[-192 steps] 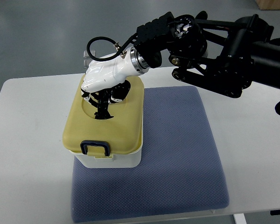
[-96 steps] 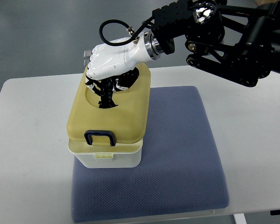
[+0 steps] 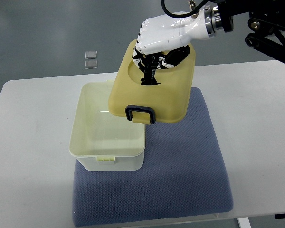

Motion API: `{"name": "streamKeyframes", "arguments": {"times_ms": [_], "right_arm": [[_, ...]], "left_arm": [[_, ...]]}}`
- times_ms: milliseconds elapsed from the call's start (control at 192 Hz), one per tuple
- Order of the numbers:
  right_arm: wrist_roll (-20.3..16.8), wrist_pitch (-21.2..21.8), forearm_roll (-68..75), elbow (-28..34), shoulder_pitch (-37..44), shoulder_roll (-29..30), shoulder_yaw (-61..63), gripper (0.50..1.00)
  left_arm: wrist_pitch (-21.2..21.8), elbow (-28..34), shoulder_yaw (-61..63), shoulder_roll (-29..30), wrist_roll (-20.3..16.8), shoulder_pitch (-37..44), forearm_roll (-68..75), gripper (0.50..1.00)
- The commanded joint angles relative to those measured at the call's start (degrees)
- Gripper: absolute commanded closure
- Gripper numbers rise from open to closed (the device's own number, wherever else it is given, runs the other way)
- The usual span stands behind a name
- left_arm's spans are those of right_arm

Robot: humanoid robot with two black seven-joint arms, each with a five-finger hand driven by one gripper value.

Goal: Open white storage box with right hand
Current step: 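Lift the yellow lid off the white box with the right hand, then carry the lid beside the box and lower it onto the cushion, then open the right hand fingers to release the lid handle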

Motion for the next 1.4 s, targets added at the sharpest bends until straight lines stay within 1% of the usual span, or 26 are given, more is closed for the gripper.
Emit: {"name": "streamKeyframes", "arguments": {"times_ms": [0, 292, 428, 694, 840, 1079, 1142, 1168, 1173, 1178, 1184, 1189, 1194, 1199, 1205, 1210, 1215, 1220, 1225, 1231, 1236, 1241, 1283, 1298, 1324, 1392], "right_arm": [[0.0, -0.8, 0.0, 0.1, -1.6, -2.7, 0.1, 1.000], [0.0, -4.9, -0.1, 0.1, -8.3, -9.6, 0.1, 1.000], [0.0, -6.0, -1.8, 0.1, -11.6, -10.9, 1.2, 1.000], [0.0, -7.9, -6.2, 2.1, -18.5, -10.1, 3.8, 1.000], [0.0, -8.3, -7.1, 3.2, -20.8, -7.3, 3.8, 1.000], [0.0, -9.6, -14.4, 3.3, -25.6, -3.1, 7.2, 1.000], [0.0, -9.6, -15.9, 3.3, -26.2, -2.1, 7.4, 0.951], [0.0, -9.7, -16.3, 3.2, -26.3, -1.7, 7.4, 0.904], [0.0, -9.7, -16.3, 3.2, -26.3, -1.7, 7.4, 0.904], [0.0, -9.7, -16.4, 3.2, -26.3, -1.6, 7.4, 0.879], [0.0, -9.7, -16.4, 3.2, -26.3, -1.6, 7.4, 0.879], [0.0, -9.7, -16.5, 3.2, -26.5, -1.6, 7.4, 0.853], [0.0, -9.7, -16.5, 3.2, -26.5, -1.6, 7.4, 0.852], [0.0, -9.7, -16.6, 3.2, -26.6, -1.5, 7.5, 0.820], [0.0, -9.7, -16.6, 3.2, -26.6, -1.5, 7.5, 0.820], [0.0, -9.8, -16.6, 3.2, -26.7, -1.5, 7.5, 0.785], [0.0, -9.8, -16.6, 3.2, -26.7, -1.5, 7.5, 0.785], [0.0, -9.9, -16.6, 3.2, -26.8, -1.4, 7.5, 0.757], [0.0, -9.9, -16.6, 3.2, -26.8, -1.4, 7.5, 0.756], [0.0, -10.0, -16.6, 3.2, -26.9, -1.4, 7.5, 0.730], [0.0, -10.0, -16.6, 3.2, -26.9, -1.4, 7.5, 0.730], [0.0, -10.2, -16.6, 3.2, -27.0, -1.4, 7.5, 0.708], [0.0, -11.4, -16.5, 3.0, -27.0, -1.4, 7.5, 0.646], [0.0, -11.7, -16.5, 3.0, -27.0, -1.4, 7.5, 0.634], [0.0, -12.5, -16.4, 3.0, -27.2, -1.5, 7.5, 0.593], [0.0, -13.1, -16.4, 3.0, -27.2, -1.5, 7.5, 0.581]], "left_arm": [[0.0, 0.0, 0.0, 0.0, 0.0, 0.0, 0.0, 0.500], [0.0, 0.0, 0.0, 0.0, 0.0, 0.0, 0.0, 0.500], [0.0, 0.0, 0.0, 0.0, 0.0, 0.0, 0.0, 0.500], [0.0, 0.0, 0.0, 0.0, 0.0, 0.0, 0.0, 0.500], [0.0, 0.0, 0.0, 0.0, 0.0, 0.0, 0.0, 0.500], [0.0, 0.0, 0.0, 0.0, 0.0, 0.0, 0.0, 0.500], [0.0, 0.0, 0.0, 0.0, 0.0, 0.0, 0.0, 0.500], [0.0, 0.0, 0.0, 0.0, 0.0, 0.0, 0.0, 0.500], [0.0, 0.0, 0.0, 0.0, 0.0, 0.0, 0.0, 0.500], [0.0, 0.0, 0.0, 0.0, 0.0, 0.0, 0.0, 0.500], [0.0, 0.0, 0.0, 0.0, 0.0, 0.0, 0.0, 0.500], [0.0, 0.0, 0.0, 0.0, 0.0, 0.0, 0.0, 0.500], [0.0, 0.0, 0.0, 0.0, 0.0, 0.0, 0.0, 0.500], [0.0, 0.0, 0.0, 0.0, 0.0, 0.0, 0.0, 0.500], [0.0, 0.0, 0.0, 0.0, 0.0, 0.0, 0.0, 0.500], [0.0, 0.0, 0.0, 0.0, 0.0, 0.0, 0.0, 0.500], [0.0, 0.0, 0.0, 0.0, 0.0, 0.0, 0.0, 0.500], [0.0, 0.0, 0.0, 0.0, 0.0, 0.0, 0.0, 0.500], [0.0, 0.0, 0.0, 0.0, 0.0, 0.0, 0.0, 0.500], [0.0, 0.0, 0.0, 0.0, 0.0, 0.0, 0.0, 0.500], [0.0, 0.0, 0.0, 0.0, 0.0, 0.0, 0.0, 0.500], [0.0, 0.0, 0.0, 0.0, 0.0, 0.0, 0.0, 0.500], [0.0, 0.0, 0.0, 0.0, 0.0, 0.0, 0.0, 0.500], [0.0, 0.0, 0.0, 0.0, 0.0, 0.0, 0.1, 0.500], [0.0, 0.0, 0.0, 0.0, 0.0, 0.0, 0.0, 0.500], [0.0, 0.0, 0.0, 0.0, 0.0, 0.0, 0.0, 0.500]]}}
